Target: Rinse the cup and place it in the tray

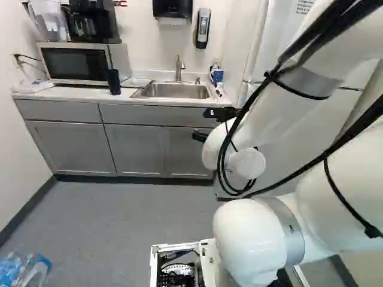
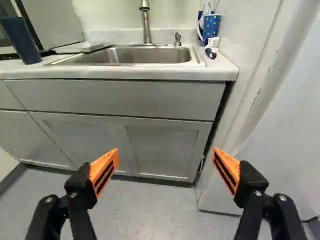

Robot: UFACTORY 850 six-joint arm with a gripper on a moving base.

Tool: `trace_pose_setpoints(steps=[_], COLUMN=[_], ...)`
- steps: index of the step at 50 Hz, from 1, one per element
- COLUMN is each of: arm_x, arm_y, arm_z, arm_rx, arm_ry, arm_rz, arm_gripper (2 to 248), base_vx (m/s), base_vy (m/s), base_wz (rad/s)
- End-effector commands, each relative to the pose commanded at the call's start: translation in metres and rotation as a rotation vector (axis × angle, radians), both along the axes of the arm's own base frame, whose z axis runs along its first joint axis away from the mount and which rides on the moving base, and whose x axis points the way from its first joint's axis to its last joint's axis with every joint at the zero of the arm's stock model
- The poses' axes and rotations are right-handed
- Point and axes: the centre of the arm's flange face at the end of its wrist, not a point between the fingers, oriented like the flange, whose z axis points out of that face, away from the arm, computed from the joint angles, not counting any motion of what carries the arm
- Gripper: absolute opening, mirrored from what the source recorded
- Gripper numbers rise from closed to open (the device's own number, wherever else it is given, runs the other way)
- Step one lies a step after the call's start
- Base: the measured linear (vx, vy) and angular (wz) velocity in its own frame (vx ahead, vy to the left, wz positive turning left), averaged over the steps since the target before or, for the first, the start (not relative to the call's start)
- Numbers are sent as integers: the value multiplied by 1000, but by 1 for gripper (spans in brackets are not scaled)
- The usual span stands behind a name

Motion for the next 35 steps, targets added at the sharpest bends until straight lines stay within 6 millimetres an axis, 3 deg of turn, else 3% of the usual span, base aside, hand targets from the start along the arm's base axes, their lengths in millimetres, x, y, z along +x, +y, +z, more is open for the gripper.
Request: trace_pose_setpoints(steps=[35], arm_x=[31], arm_y=[0], arm_z=[15], arm_rx=[0], arm_ry=[-24], arm_rz=[0], arm_gripper=[247], base_vx=[0], base_vy=[0], base_wz=[0])
